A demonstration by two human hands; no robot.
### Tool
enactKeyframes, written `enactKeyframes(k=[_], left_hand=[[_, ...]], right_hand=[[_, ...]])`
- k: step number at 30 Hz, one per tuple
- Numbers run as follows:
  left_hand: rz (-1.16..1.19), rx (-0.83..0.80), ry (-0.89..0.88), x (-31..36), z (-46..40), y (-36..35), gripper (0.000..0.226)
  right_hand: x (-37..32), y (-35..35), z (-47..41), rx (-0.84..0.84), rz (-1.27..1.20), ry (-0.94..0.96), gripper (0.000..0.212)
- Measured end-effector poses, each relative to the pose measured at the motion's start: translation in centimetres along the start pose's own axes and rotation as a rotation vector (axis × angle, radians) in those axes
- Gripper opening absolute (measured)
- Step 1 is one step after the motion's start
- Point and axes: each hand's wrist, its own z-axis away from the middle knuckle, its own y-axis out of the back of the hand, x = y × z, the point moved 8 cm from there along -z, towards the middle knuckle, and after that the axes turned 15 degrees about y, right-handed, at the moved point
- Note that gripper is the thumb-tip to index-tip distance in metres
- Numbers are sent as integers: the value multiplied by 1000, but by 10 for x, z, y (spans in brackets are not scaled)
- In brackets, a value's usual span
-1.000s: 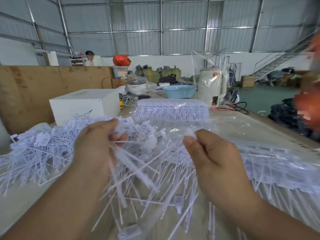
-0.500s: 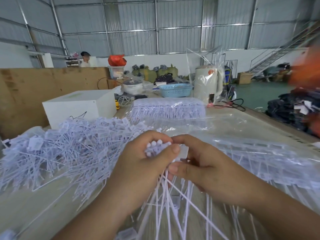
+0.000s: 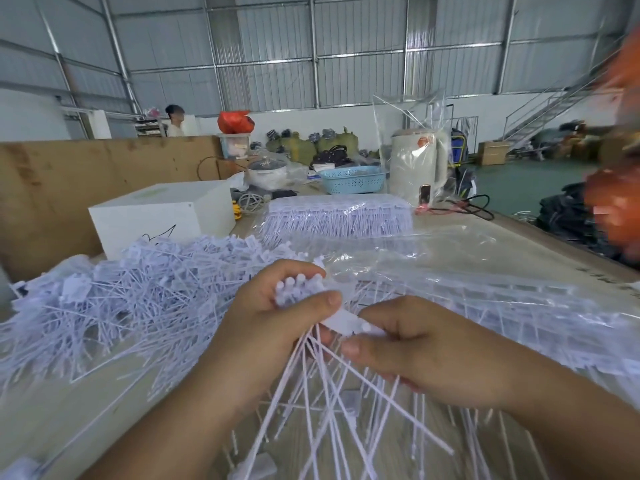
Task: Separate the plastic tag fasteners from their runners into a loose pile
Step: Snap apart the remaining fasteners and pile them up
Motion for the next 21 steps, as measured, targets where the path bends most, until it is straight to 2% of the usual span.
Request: enactKeyframes(k=[5, 8, 11, 14, 17, 21], left_hand=[[-47, -84, -23, 2, 3, -10, 39], [-33, -54, -56, 5, 2, -8, 47], [113, 13, -49, 6, 1, -5, 37], [243, 102, -44, 5, 3, -4, 31], [265, 181, -75, 7, 7, -2, 23], [289, 242, -106, 11, 13, 1, 28]], right_hand=[[-2, -3, -1, -13, -134, 19, 38], [-3, -3, -2, 19, -128, 30, 34], [-2, 0, -4, 141, -104, 33, 22], [-3, 0, -4, 276, -93, 74, 24], [-4, -2, -2, 390, -57, 87, 24], [-12, -6, -2, 514, 53, 123, 24]])
